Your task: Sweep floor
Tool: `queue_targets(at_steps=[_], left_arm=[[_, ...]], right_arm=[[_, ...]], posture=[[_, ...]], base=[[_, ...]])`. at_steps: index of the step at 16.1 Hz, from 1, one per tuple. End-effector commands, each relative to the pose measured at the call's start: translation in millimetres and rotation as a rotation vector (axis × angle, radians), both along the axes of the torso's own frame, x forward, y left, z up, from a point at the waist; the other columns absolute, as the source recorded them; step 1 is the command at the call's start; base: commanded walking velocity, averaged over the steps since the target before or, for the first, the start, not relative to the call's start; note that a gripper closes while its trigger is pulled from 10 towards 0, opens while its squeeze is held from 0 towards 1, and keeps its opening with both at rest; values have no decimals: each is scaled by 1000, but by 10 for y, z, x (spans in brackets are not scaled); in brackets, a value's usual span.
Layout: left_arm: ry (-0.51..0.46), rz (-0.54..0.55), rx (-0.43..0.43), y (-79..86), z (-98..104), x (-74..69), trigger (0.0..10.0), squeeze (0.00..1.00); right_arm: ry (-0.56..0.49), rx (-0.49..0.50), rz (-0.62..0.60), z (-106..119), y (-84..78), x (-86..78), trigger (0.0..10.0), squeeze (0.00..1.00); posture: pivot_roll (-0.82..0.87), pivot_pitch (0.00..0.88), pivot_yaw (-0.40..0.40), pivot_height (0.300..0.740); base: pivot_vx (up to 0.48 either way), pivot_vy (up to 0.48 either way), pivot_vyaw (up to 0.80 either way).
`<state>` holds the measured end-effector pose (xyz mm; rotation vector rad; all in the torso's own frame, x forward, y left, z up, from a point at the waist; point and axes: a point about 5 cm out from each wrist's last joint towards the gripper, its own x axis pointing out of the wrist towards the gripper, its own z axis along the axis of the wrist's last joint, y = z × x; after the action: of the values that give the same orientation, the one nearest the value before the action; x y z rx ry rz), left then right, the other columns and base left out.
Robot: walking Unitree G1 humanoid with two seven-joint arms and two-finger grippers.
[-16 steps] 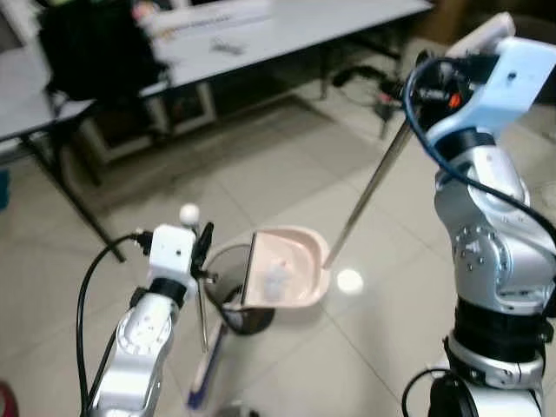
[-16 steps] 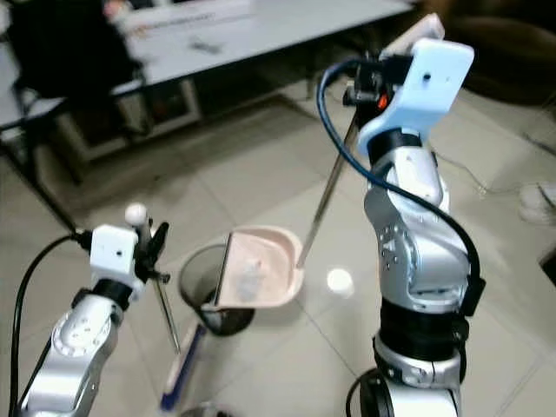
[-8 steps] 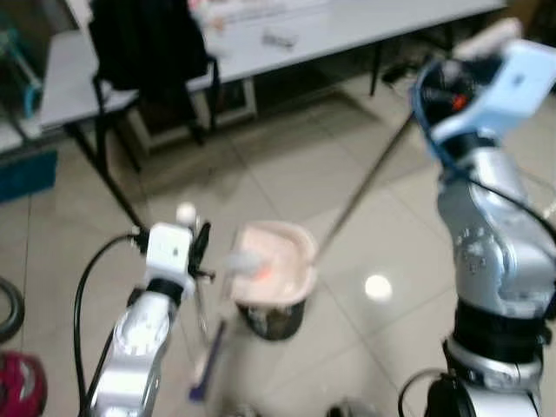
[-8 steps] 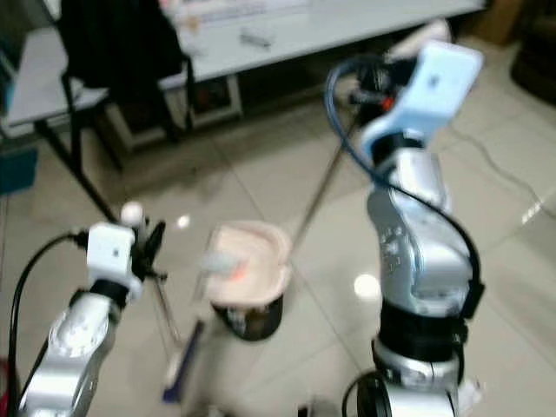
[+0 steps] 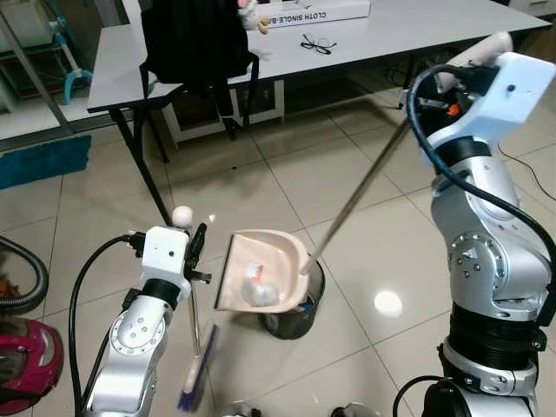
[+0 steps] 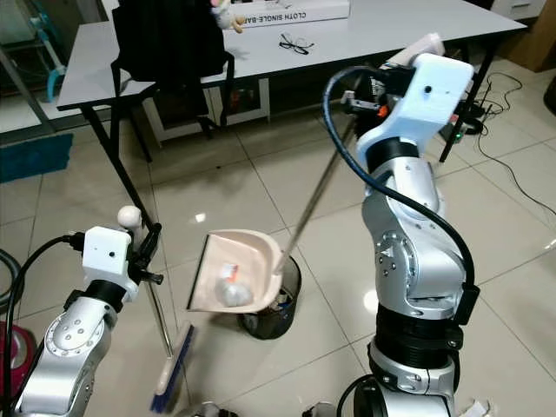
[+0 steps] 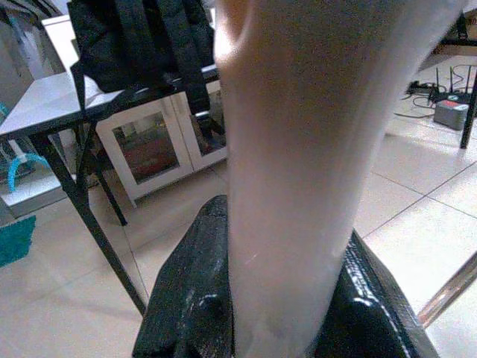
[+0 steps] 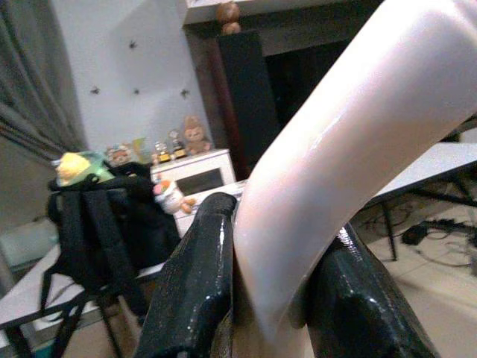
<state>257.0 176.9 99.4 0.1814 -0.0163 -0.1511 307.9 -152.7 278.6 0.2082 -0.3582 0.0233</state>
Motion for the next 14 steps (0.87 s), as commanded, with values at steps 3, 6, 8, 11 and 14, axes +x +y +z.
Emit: queue_targets(at_steps=[3, 6, 8, 11, 14], left_arm=[[-16, 4, 7, 30, 36, 5, 10000, 0], [-6, -5, 7, 7, 9, 5, 10000, 0], [-3, -12, 7, -9, 3, -2, 10000, 0], [-4, -19, 11, -21, 3, 2, 10000, 0], [-5, -22, 15, -27, 3, 11, 10000, 0]], right_arm=[[-102, 5, -7, 110, -35, -47, 10000, 0], [-145, -83, 11, 94, 36, -85, 10000, 0], [-172, -167, 26, 65, 111, -105, 10000, 0], [-254, -271, 65, 63, 252, -162, 10000, 0], [-308, -330, 112, 29, 382, -236, 10000, 0]], posture=[[-3, 65, 80, 740], [-5, 59, 80, 740], [-6, 54, 80, 740], [-5, 47, 79, 740], [-6, 45, 78, 740]], base=[[0, 0, 0], [0, 0, 0], [0, 0, 0], [0, 0, 0], [0, 0, 0]])
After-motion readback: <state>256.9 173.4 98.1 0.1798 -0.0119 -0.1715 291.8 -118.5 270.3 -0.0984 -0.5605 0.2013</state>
